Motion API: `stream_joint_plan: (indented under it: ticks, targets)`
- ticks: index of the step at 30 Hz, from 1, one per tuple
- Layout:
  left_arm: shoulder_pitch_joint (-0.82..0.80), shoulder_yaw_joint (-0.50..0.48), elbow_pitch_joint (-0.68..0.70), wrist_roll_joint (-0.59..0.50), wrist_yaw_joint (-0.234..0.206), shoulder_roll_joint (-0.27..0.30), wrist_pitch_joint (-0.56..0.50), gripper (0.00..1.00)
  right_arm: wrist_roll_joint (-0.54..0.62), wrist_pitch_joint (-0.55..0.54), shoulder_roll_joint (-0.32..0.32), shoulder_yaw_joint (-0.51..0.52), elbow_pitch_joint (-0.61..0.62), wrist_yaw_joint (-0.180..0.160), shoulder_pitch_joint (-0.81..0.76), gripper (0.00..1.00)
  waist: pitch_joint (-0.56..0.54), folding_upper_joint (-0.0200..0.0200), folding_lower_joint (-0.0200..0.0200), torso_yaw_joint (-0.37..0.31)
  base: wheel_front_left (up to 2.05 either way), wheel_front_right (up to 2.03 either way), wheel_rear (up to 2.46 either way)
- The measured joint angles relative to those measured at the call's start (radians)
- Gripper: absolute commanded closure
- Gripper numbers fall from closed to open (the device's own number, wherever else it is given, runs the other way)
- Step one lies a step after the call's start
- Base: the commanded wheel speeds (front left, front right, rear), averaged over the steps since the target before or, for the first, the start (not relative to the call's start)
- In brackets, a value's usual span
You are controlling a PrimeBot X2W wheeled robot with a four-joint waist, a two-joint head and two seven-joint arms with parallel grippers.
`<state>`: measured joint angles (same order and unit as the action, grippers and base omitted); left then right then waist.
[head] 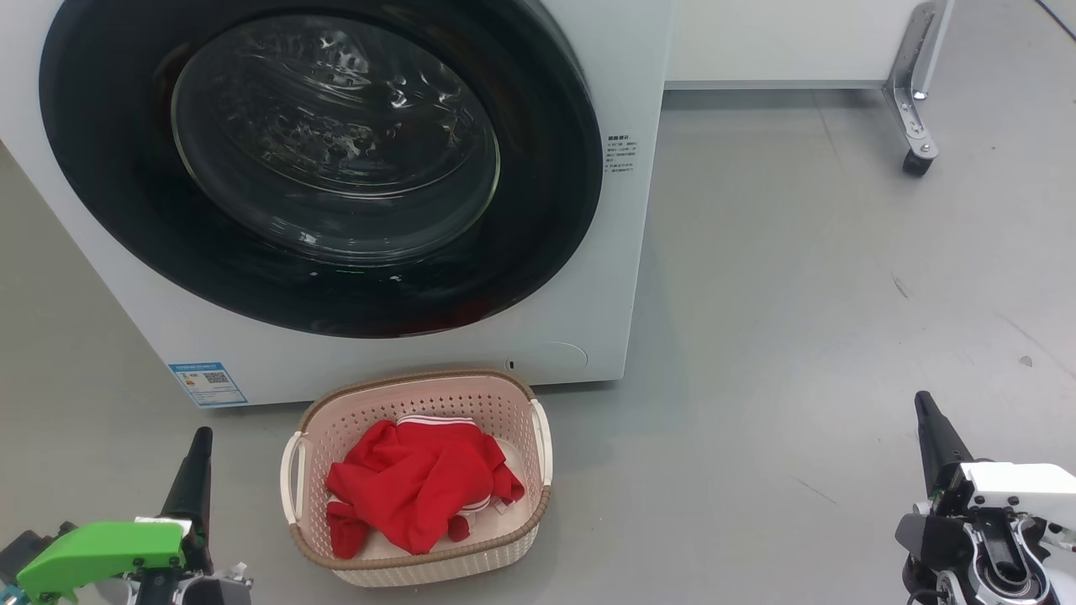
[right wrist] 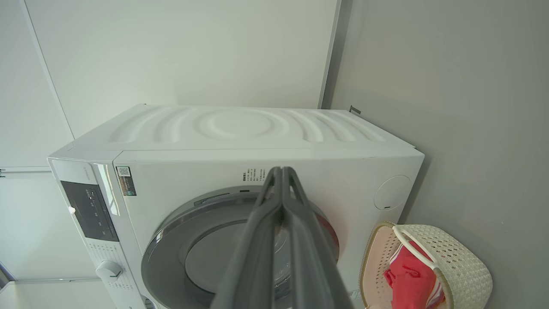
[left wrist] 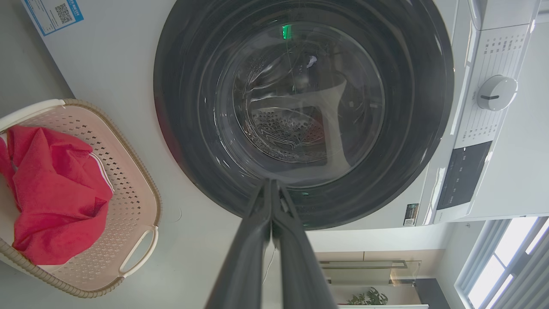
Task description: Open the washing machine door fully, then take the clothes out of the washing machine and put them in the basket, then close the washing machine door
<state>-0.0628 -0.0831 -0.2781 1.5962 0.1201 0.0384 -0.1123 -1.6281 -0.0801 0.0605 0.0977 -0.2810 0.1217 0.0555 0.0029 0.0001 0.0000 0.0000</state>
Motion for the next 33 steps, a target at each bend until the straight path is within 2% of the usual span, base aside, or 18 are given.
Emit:
stream_joint_plan:
  ticks: [33]
  targets:
    - [0.000, 0.000, 0.001, 0.000, 0.000, 0.000, 0.000, 1.00, 0.000, -0.002, 0.000, 0.002, 0.001, 0.000, 0.000, 1.00, 0.000, 0.0000, 0.0000, 0.000, 0.00, 0.00, 0.00]
